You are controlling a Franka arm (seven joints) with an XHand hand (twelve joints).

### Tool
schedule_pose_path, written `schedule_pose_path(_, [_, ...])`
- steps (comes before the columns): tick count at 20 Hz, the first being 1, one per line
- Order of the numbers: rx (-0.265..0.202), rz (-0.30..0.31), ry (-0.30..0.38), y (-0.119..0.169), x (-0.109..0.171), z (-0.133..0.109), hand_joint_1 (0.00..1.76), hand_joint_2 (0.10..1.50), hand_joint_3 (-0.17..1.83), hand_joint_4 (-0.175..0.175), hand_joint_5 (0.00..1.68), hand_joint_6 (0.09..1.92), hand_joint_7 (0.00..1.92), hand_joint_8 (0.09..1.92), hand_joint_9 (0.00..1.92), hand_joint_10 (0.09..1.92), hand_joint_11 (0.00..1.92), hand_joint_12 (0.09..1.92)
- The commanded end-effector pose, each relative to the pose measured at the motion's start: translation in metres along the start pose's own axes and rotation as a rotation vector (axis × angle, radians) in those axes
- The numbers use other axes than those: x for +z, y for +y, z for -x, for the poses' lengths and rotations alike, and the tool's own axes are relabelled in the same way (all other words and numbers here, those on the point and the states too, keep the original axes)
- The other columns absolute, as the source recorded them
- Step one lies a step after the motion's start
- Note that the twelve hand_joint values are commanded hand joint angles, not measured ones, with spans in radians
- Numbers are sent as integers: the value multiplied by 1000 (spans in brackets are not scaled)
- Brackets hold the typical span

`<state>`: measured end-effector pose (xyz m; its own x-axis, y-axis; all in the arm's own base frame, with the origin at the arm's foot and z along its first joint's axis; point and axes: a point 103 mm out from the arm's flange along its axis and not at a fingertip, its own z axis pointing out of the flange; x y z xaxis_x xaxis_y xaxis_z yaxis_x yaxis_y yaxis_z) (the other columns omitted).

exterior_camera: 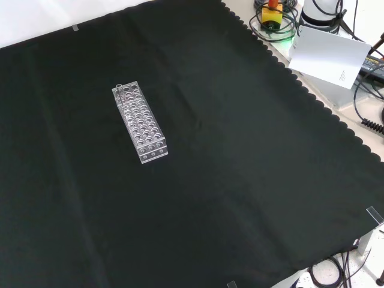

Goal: Pick up the test tube.

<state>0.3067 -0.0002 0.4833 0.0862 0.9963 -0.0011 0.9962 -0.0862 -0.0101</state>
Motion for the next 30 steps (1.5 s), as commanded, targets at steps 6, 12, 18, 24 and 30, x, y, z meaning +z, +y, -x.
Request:
schedule_pose_path(6, [-10, -1, -1, 10, 0, 1, 496, 855, 373, -43, 0, 87, 0, 150, 0, 342, 0, 883])
schedule_pose_path(12, [-37, -22, 21, 36, 4, 3, 506, 883, 303, -43, 0, 87, 0, 241, 0, 437, 0, 1010])
schedule_pose_path(18, [-54, -55, 1, 72, 14, 3, 529, 892, 271, -48, 0, 87, 0, 347, 0, 527, 0, 1131])
schedule_pose_path(24, [-61, -92, -26, 103, 25, 4, 545, 892, 263, -54, 0, 87, 0, 401, 0, 585, 0, 1186])
schedule_pose_path(30, [-57, -115, 0, 135, 39, 11, 643, 860, 262, -61, 39, 87, 0, 516, 0, 719, 0, 1277])
